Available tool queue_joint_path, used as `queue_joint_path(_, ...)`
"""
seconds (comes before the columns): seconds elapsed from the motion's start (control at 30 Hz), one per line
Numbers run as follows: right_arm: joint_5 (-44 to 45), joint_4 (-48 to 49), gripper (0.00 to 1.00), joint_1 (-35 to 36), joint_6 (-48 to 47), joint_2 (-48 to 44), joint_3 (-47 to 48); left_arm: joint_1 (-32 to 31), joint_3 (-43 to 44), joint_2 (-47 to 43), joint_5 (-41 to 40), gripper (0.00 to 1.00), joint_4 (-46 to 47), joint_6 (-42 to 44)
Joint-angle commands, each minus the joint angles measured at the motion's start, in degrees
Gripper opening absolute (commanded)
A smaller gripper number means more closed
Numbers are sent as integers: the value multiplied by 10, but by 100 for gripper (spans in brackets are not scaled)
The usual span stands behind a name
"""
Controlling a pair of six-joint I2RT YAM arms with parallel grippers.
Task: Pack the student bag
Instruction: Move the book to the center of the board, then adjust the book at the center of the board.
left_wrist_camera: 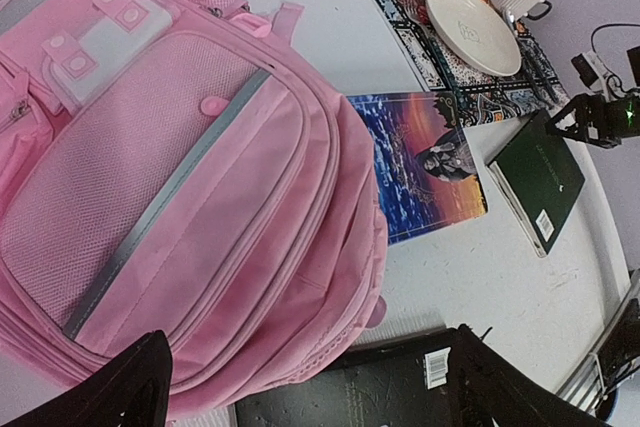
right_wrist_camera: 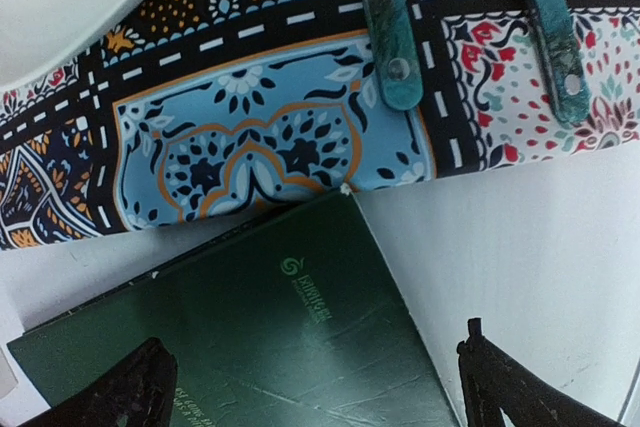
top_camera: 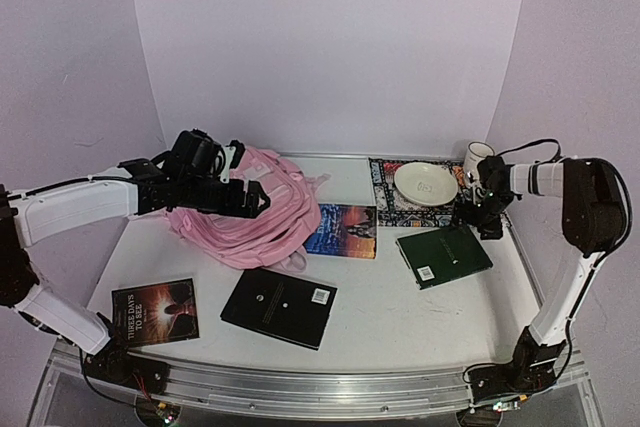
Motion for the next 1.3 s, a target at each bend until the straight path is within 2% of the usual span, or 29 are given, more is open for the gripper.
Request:
queue_joint_path(0.0,-76,-20,98,2,15,-6,-38,1,1,2,32,99,21,-11)
queue_joint_path(0.23,-129,-11,95,29,48,-69,-129,-10,9,28,37,100,24,-27)
queue_joint_path(0.37,-130,-16,94,95,84,-139,-180,-30,16,44,30,99,26,-35)
queue_joint_path(0.6,-126,-52,94,260,150,-258,-224,-77,21,59,1,99,27,-53)
queue_joint_path(0.67,-116,-71,94,268,148,-289,-223,-86,18,59,-1,99,29,-62)
queue_joint_path(0.77,-40,-102,98,268,117,-318,-192,-98,10,57,-5,99,33,-76)
queue_joint_path(0.93,2,-122,98,266,47,-246,-108,-105,-18,44,-3,100,47,-105)
queue_joint_path(1.1,-10,-120,98,249,-29,-138,-46,-117,-45,31,7,99,69,-134)
queue_joint_path(1.27,-37,-116,98,241,-59,-60,-14,-137,-59,48,20,99,92,-157)
